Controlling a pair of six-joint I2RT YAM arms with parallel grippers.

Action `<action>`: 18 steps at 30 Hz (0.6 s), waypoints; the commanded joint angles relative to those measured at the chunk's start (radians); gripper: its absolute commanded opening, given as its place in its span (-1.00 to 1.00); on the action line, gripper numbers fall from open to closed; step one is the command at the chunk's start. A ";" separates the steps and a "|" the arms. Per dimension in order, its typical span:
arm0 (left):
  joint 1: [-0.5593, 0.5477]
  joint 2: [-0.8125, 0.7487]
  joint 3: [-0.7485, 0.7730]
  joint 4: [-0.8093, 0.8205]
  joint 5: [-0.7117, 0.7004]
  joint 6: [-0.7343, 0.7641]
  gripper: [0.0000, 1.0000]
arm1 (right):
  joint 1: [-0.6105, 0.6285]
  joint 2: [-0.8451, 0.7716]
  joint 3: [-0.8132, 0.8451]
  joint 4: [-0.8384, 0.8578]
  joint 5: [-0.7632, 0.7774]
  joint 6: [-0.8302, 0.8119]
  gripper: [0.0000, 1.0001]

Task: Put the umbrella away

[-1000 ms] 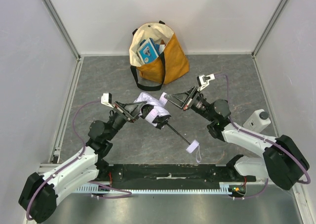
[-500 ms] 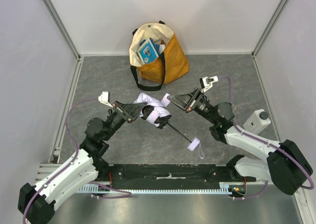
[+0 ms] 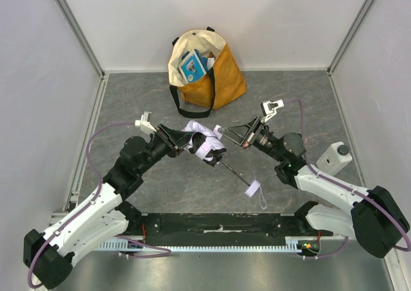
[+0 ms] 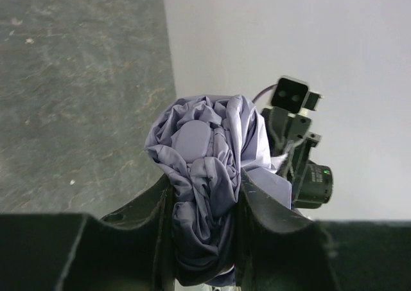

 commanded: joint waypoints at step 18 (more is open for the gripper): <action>0.014 0.174 0.124 -0.539 -0.133 0.035 -0.96 | 0.240 -0.005 0.198 -0.077 -0.097 -0.342 -1.00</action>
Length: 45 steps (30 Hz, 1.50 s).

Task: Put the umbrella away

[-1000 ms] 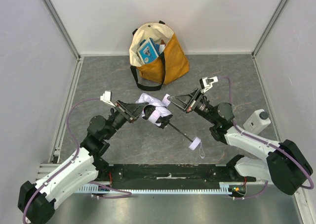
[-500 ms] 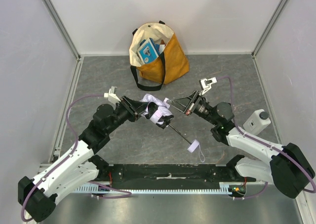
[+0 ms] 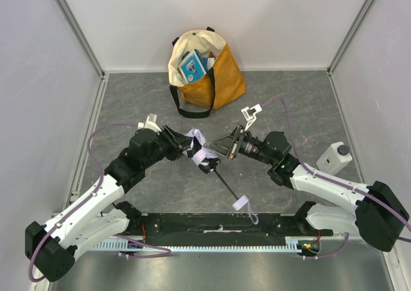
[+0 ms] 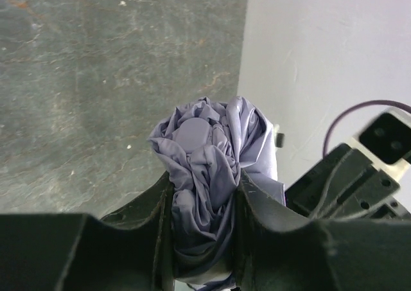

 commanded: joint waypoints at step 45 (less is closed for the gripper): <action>-0.044 -0.005 0.050 -0.215 -0.257 -0.108 -0.96 | 0.614 0.318 0.614 -0.892 0.422 -0.699 -0.85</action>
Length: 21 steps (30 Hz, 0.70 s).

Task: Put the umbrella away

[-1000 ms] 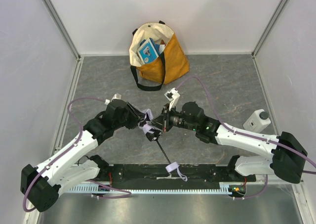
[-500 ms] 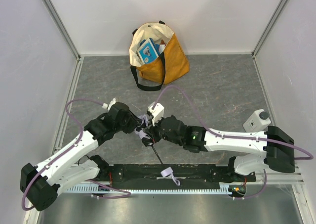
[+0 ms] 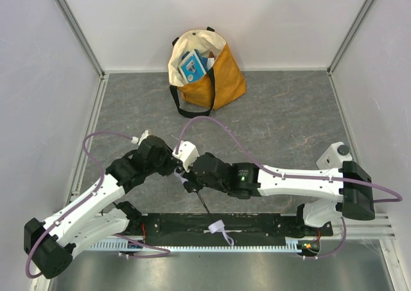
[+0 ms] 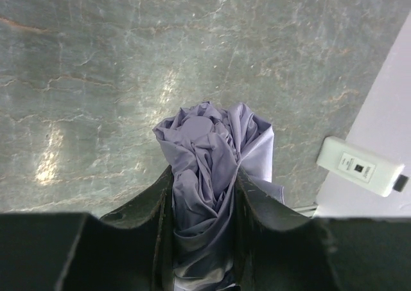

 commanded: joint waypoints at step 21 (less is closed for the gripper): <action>0.012 -0.199 -0.265 0.777 0.051 0.243 -0.96 | -0.230 -0.257 0.120 -0.332 -0.365 0.290 0.34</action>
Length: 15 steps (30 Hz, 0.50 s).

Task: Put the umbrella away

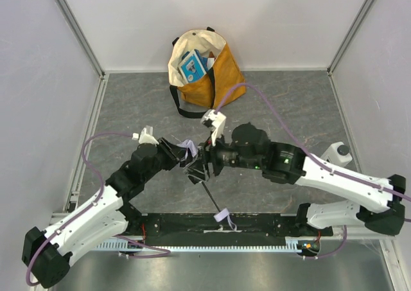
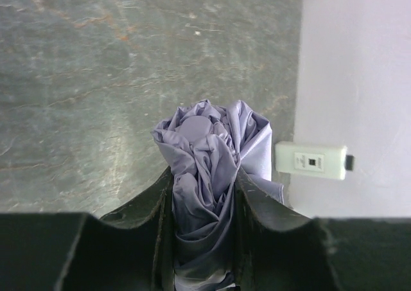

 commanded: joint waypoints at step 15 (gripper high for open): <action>0.075 -0.172 -0.058 0.703 0.314 0.513 -0.96 | -0.150 -0.223 -0.206 -0.443 0.434 0.032 0.57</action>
